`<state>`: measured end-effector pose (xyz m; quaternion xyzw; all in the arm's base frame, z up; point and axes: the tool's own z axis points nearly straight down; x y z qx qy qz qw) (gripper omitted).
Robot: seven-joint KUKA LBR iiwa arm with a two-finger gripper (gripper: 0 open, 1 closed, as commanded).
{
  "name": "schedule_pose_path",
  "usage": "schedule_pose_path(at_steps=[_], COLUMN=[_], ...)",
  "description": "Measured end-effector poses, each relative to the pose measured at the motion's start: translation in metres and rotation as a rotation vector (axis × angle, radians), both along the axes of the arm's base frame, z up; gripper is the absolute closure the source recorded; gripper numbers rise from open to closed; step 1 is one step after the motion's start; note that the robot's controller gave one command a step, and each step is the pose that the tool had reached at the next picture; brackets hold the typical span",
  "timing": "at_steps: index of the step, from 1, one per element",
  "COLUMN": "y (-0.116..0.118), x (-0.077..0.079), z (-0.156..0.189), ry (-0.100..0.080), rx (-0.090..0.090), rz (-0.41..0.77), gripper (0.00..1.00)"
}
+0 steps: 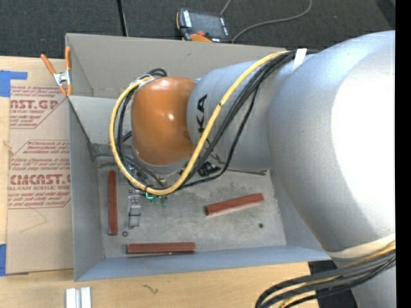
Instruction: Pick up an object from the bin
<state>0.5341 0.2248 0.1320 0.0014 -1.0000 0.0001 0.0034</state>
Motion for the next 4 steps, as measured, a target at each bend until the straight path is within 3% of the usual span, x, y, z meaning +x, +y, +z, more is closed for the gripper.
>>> schedule_pose_path(at_steps=[1,2,3,4], y=[0.014,0.020,0.020,0.015], x=[-0.020,-0.005,0.016,0.023], z=[-0.062,-0.032,-0.029,-0.063], ry=[-0.008,-0.010,-0.010,-0.005], rx=[0.004,0.006,0.005,0.007], rz=[0.658,1.182,1.242,1.402], gripper=[0.00,0.00,0.00,0.00])
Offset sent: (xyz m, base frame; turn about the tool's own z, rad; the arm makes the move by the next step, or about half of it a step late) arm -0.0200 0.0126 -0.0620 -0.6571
